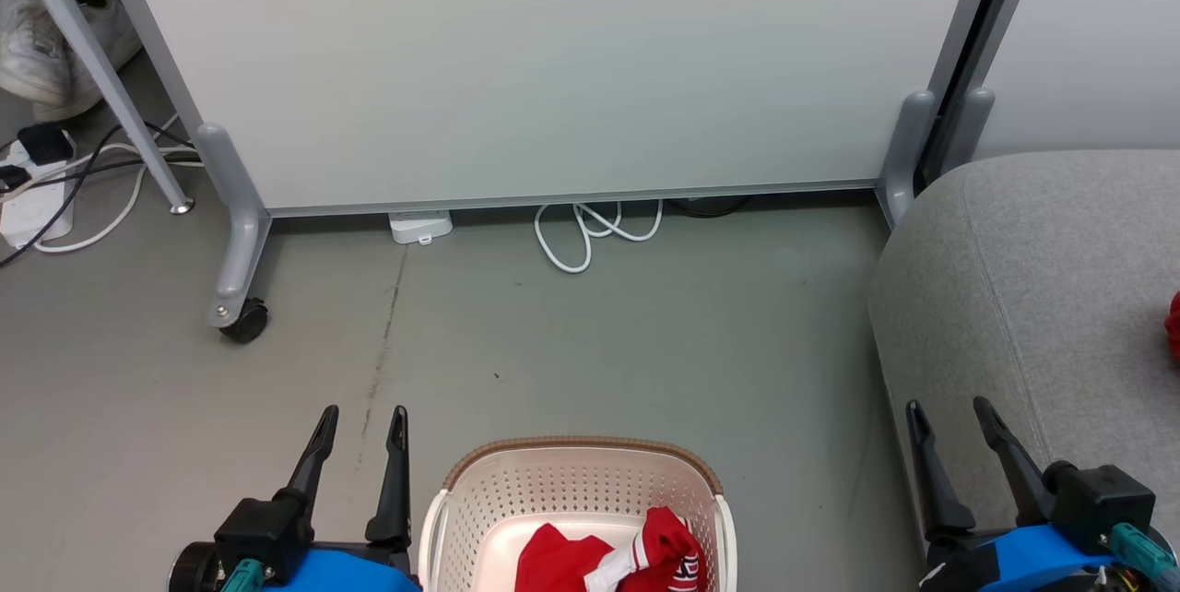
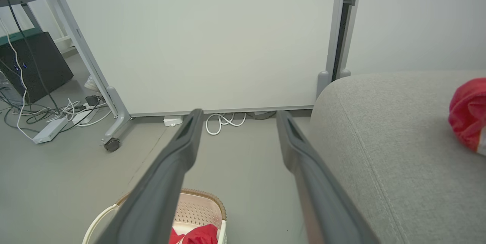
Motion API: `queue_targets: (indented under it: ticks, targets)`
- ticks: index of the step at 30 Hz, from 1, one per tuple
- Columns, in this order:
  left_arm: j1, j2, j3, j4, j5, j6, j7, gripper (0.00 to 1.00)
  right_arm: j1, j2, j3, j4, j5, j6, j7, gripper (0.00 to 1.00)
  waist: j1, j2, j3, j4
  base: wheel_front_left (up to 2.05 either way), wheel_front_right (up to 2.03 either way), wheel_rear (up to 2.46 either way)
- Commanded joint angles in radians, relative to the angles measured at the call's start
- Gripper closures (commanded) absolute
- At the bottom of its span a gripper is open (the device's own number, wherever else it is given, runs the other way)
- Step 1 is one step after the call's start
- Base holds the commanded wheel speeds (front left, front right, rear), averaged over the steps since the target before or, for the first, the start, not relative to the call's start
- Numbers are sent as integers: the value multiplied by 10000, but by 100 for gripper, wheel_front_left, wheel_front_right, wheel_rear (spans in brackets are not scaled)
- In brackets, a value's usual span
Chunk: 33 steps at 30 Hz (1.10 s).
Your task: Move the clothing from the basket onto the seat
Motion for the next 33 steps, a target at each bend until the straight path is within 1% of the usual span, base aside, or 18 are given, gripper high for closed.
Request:
queue_targets:
  ticks: [1, 11, 18, 22, 26, 33]
  targets:
    - [-61, 1, -21, -20, -53, -13, -48, 0, 57, 10, 19, -61, 27, 5, -23, 0, 0, -1, 47, -49, 0, 0, 0]
    - [-304, -5, -204, 51, -108, -13, -48, 0, -259, 11, 106, -223, -1, 5, 4, 0, 0, -1, 636, -418, 0, 0, 0]
    - [-725, 21, -537, 336, -131, -13, -47, 0, -629, 9, 239, -532, -95, 5, -13, 0, 0, -1, 1667, -1054, 0, 0, 0]
    - [-1113, 146, -747, 611, -181, -13, -48, 0, -937, 11, 375, -702, -82, 5, -72, 0, 0, -1, 2391, -1507, 0, 0, 0]
    - [-1533, 245, -1241, 1174, -277, -13, -41, 0, -1203, 11, 473, -684, -1, 5, -186, 0, 0, -1, 2968, -1895, 0, 0, 0]
    - [-2428, 593, -2212, 2265, -345, -11, -41, 0, -1669, 11, 693, -770, 96, 5, -401, 0, 0, -1, 4102, -2618, 0, 0, 0]
